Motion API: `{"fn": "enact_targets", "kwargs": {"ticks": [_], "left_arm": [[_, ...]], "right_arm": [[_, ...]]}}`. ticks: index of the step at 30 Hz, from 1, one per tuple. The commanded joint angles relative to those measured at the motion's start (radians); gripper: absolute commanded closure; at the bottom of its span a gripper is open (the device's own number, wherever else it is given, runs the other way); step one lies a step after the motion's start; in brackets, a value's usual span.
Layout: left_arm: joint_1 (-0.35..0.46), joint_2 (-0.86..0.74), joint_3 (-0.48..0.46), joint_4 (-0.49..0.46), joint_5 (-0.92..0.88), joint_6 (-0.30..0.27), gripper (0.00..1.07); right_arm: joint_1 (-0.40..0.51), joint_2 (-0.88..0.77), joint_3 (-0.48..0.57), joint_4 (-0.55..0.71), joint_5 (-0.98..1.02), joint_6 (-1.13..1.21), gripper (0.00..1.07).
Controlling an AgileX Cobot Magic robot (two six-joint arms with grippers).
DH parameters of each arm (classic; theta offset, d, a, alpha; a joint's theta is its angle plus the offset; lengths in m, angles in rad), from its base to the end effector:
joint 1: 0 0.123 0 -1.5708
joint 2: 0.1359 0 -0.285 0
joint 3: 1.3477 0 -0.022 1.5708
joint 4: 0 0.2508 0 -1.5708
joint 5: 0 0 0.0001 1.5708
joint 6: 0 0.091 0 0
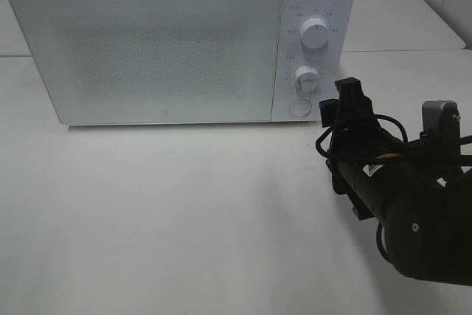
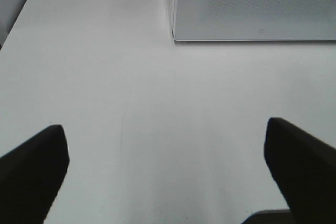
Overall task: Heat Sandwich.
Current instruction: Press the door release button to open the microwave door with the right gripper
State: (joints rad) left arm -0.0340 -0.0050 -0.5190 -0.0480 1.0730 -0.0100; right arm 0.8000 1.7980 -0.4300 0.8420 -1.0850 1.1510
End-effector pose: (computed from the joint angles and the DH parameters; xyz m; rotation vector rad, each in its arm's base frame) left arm -0.0085 -0.0036 0.2816 0.0276 2.0325 -0.0850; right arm 0.2225 0.1429 0.1299 1.2187 1.5505 0.9639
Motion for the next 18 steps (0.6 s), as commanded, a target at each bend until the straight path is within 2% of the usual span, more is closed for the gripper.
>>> {"fn": "enact_targets", "kwargs": {"ticks": [1, 2, 4, 5, 6, 7, 9, 18], "left_arm": [[0.0, -0.016, 0.002, -0.005, -0.003, -0.009, 0.1], [0.0, -0.016, 0.002, -0.005, -0.003, -0.009, 0.1], [0.0, -0.016, 0.002, -0.005, -0.003, -0.009, 0.1], [0.0, -0.016, 0.002, -0.005, -0.003, -0.009, 0.1], [0.0, -0.016, 0.002, -0.005, -0.003, -0.009, 0.1], [0.0, -0.016, 0.002, -0.005, -0.003, -0.009, 0.1], [0.0, -0.016, 0.002, -0.005, -0.003, -0.009, 0.1], [0.0, -0.016, 0.002, -0.005, -0.003, -0.009, 0.1]], "right_arm": [[0.005, -0.004, -0.006, -0.004, 0.005, 0.104, 0.52], [0.005, -0.004, -0.006, -0.004, 0.005, 0.127, 0.56], [0.005, -0.004, -0.006, -0.004, 0.005, 0.178, 0.74], [0.005, -0.004, -0.006, -0.004, 0.005, 0.178, 0.74], [0.005, -0.004, -0.006, -0.004, 0.005, 0.183, 0.82], [0.005, -0.004, -0.006, -0.004, 0.012, 0.185, 0.96], [0.005, -0.004, -0.006, -0.004, 0.019, 0.185, 1.07], [0.002, -0.004, -0.006, -0.004, 0.043, 0.201, 1.07]]}}
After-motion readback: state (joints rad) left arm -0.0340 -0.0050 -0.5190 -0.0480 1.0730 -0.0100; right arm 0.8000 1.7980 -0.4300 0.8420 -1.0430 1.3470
